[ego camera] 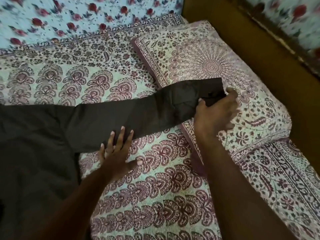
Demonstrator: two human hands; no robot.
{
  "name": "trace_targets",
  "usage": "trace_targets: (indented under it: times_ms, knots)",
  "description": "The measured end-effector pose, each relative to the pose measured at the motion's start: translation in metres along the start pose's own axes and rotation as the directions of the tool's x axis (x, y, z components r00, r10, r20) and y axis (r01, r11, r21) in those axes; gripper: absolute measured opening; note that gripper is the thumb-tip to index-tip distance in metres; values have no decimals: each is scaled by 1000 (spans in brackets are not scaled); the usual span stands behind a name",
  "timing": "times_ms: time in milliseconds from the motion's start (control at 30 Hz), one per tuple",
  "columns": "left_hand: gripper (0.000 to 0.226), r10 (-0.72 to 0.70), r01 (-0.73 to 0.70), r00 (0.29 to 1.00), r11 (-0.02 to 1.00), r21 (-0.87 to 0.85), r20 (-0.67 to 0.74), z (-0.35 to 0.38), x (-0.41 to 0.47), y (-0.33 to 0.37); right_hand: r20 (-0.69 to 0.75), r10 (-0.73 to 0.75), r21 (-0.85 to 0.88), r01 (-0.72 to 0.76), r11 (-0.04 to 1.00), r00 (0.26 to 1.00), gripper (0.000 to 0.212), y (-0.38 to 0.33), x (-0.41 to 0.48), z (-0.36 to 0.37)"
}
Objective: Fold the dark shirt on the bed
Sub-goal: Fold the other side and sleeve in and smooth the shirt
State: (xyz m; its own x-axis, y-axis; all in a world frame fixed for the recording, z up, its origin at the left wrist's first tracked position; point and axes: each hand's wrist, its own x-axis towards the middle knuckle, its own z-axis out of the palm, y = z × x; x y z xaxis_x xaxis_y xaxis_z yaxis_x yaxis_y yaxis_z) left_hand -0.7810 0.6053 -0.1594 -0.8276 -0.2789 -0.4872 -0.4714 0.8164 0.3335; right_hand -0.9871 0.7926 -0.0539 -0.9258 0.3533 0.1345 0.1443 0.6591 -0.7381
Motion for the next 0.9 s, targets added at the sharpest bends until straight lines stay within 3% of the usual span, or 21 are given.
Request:
trace_targets:
  times_ms: [133,233,300,333,367,433,467,500,567,600,667,700,767,833,867,900]
  knots:
    - [115,7,-7,1000,1000,1,-22,1,-2,-4,100,-330,288,290,913,939,61,4,-34,3]
    - [99,12,-11,999,999,-33,30,-3,0,-4,218,-574,389,469,793,789,43,9,-81,3]
    - [82,-46,44,999,972,-231,-5,-14,-2,5,270,-658,435,521,734,703,36,12,-117,0]
    - [77,-157,109,987,816,-568,-35,-26,-8,12,287,-672,445,527,724,682,35,14,-134,-2]
    - [69,-220,106,975,528,-842,-16,-40,-19,16,304,-678,452,525,721,670,35,16,-151,-4]
    - [66,-195,47,980,29,-998,41,-65,-44,9,343,-696,469,526,709,631,35,16,-185,-8]
    - [73,-175,93,978,-136,-986,116,-74,-57,-1,370,-715,484,534,694,594,36,15,-204,-9]
    - [71,-150,130,975,-208,-969,163,-79,-69,-11,403,-736,507,538,674,544,37,13,-223,-9]
    - [48,-218,105,965,-191,-976,147,-82,-93,-38,483,-779,574,526,627,400,39,6,-264,-8]
    - [45,-311,94,943,-105,-990,122,-83,-102,-55,512,-791,597,525,607,333,36,2,-284,-8]
    - [42,-451,99,889,20,-995,79,-92,-120,-90,527,-793,593,535,602,307,31,-6,-318,-11]
    - [40,-477,115,876,46,-992,79,-101,-132,-111,515,-778,578,525,625,360,33,-11,-336,-12]
    - [37,-473,128,876,52,-990,88,-123,-156,-161,471,-670,535,418,734,574,39,-28,-365,-11]
    - [37,-426,146,899,79,-986,99,-145,-183,-206,518,-411,466,155,871,750,51,-52,-382,-5]
    - [40,-402,156,909,88,-984,108,-156,-198,-227,613,-257,422,-35,906,747,60,-68,-390,3]
    - [43,-393,162,913,108,-981,108,-165,-211,-248,717,-110,368,-240,898,689,66,-82,-396,14]
